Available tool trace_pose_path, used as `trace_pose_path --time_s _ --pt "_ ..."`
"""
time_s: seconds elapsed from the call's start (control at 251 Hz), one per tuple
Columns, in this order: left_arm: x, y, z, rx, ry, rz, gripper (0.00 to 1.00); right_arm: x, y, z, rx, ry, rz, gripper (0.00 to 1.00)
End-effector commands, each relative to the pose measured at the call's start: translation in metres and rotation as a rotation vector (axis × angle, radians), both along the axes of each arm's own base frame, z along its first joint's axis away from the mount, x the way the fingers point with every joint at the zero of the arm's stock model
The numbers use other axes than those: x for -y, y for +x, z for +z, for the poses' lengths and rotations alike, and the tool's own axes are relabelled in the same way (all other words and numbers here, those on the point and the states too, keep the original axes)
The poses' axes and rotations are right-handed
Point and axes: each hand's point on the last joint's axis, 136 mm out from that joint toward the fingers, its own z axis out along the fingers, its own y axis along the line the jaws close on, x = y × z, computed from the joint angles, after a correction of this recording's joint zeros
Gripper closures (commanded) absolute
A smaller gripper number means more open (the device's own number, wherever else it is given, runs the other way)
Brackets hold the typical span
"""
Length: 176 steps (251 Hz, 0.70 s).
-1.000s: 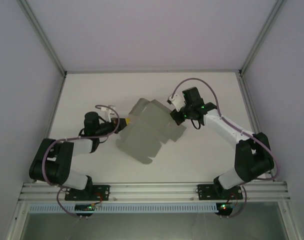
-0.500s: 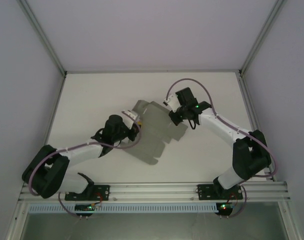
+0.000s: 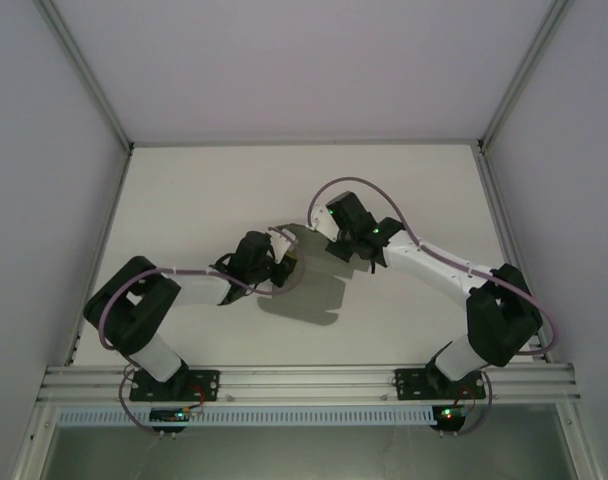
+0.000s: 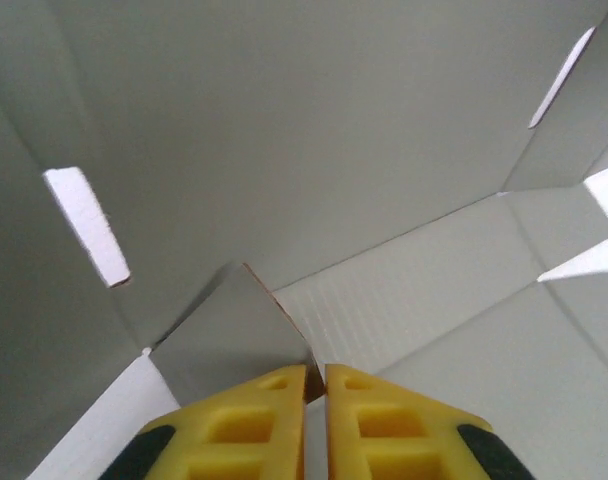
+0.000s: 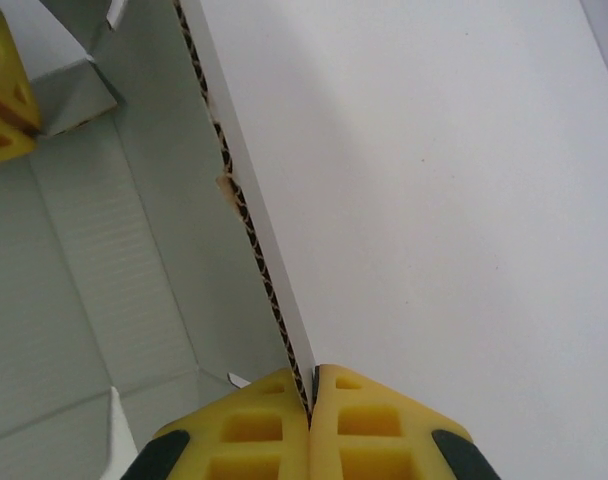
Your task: Assemble paper box
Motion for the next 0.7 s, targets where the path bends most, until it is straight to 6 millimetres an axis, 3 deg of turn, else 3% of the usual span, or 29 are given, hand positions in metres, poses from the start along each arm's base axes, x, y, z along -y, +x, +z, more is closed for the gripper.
trace_pose_path --time_s 0.0,0.04,0.104,0.267,0.399,0.535,0.698 --pt "0.009 -0.002 0.026 0.026 -0.072 -0.013 0.74 0.001 0.008 0.012 0.071 0.008 0.018 1.0" --pt "0.004 -0.002 0.031 0.025 -0.082 0.0 0.67 0.006 0.011 0.011 0.077 -0.006 0.009 1.0" --pt "-0.004 -0.004 0.043 0.03 -0.106 0.023 0.42 0.009 0.015 0.009 0.094 -0.033 0.023 1.0" --pt "-0.027 -0.014 0.079 0.048 -0.163 0.069 0.01 0.009 0.028 0.013 0.2 -0.084 0.089 1.0" --pt "-0.043 -0.024 0.107 0.071 -0.245 0.103 0.0 0.003 0.041 0.016 0.341 -0.134 0.164 1.0" --pt "-0.067 -0.018 0.128 0.068 -0.297 0.213 0.0 0.001 0.057 0.028 0.54 -0.242 0.223 1.0" --pt "-0.088 -0.002 0.131 -0.001 -0.333 0.335 0.0 -0.008 0.061 0.035 0.659 -0.289 0.286 1.0"
